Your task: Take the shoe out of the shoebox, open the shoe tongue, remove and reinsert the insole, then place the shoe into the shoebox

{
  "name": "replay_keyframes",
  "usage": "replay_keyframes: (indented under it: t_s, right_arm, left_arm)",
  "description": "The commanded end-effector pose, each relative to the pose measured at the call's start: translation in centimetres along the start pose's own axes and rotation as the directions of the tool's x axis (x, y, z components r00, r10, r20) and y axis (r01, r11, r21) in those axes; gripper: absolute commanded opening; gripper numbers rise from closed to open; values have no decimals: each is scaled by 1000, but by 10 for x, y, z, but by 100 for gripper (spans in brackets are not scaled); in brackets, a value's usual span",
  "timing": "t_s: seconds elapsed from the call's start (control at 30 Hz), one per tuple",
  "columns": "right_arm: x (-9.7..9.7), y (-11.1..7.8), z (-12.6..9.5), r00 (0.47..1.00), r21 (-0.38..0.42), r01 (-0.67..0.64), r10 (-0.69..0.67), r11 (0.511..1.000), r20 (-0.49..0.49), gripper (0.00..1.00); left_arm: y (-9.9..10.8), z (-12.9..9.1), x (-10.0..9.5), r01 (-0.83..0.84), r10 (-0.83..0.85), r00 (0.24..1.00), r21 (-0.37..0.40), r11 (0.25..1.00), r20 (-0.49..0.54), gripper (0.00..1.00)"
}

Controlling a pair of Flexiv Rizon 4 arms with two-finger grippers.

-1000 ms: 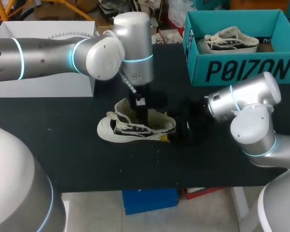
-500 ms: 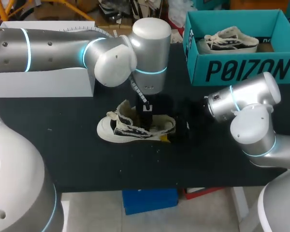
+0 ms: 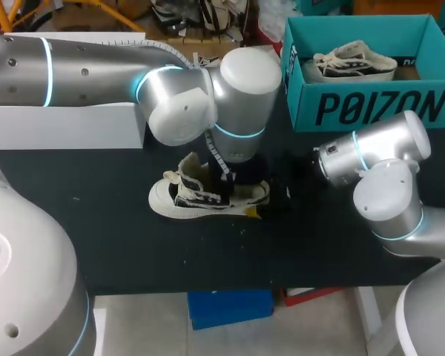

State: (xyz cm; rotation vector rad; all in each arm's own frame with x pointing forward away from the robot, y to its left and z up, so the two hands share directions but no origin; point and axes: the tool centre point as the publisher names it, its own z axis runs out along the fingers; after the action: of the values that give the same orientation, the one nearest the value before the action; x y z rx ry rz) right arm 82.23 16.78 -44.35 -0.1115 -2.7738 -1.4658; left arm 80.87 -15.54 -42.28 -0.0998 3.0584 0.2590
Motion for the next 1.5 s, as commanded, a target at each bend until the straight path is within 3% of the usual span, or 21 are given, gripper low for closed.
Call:
replay_keyframes:
  t_s: [0.03,0.5,0.73,1.03,1.33,1.4,1.5]
  right_arm:
    - [0,-4,1,1000,1,-2,2,1000,2,0]
    - [0,-4,1,1000,1,-2,2,1000,2,0]
    - [0,-4,1,1000,1,-2,2,1000,2,0]
    - [0,-4,1,1000,1,-2,2,1000,2,0]
    - [0,-4,1,1000,1,-2,2,1000,2,0]
    - [0,-4,1,1000,1,-2,2,1000,2,0]
    - [0,-4,1,1000,1,-2,2,1000,2,0]
  left_arm:
    - [0,48,7,10,-7,993,-24,1000,116,35]
    - [9,43,-26,59,-44,937,-35,998,346,37]
    - [9,43,-47,69,-61,916,-6,998,396,32]
    - [6,39,-61,53,-72,918,60,997,390,28]
    - [0,38,-60,17,-52,915,90,996,400,12]
    - [-3,38,-59,2,-39,917,94,996,398,0]
    - [-4,37,-59,-11,-28,924,100,995,381,0]
